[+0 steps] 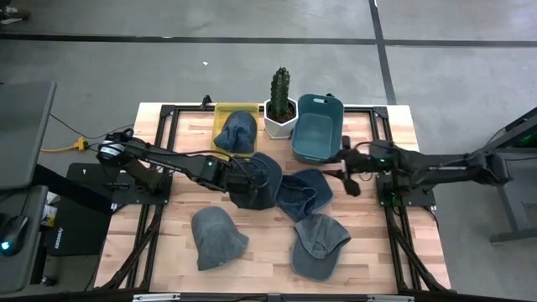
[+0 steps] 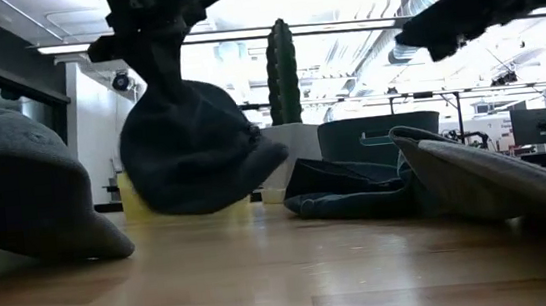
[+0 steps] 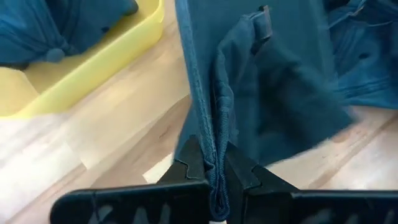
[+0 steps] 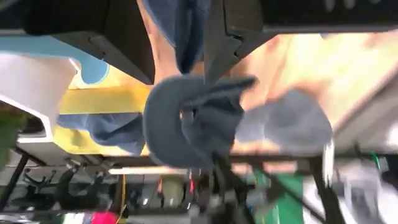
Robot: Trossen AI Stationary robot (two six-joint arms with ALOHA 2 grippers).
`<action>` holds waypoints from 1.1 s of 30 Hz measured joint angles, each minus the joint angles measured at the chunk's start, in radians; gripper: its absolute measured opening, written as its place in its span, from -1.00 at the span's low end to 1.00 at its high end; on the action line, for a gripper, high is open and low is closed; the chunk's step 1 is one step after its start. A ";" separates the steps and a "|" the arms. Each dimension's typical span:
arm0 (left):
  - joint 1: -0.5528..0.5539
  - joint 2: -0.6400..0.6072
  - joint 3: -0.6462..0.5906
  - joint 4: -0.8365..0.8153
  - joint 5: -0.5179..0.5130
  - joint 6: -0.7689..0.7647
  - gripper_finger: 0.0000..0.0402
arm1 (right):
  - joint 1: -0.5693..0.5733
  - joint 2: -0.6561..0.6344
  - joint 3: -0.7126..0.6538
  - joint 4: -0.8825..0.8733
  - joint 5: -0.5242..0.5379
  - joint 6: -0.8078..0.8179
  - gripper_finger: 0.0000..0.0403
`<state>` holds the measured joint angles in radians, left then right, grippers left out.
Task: Pick & Place hat
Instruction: Put the left blue cap into the yellow bin
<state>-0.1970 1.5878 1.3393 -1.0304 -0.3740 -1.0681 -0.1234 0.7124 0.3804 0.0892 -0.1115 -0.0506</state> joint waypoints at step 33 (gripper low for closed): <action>-0.075 0.000 0.049 -0.011 -0.158 0.549 -1.00 | 0.001 0.820 0.768 -0.322 -0.133 -0.321 -0.17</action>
<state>-0.2715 1.5883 1.3887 -1.0417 -0.5317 -0.5194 -0.1223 1.5323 1.1488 -0.2325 -0.2444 -0.3716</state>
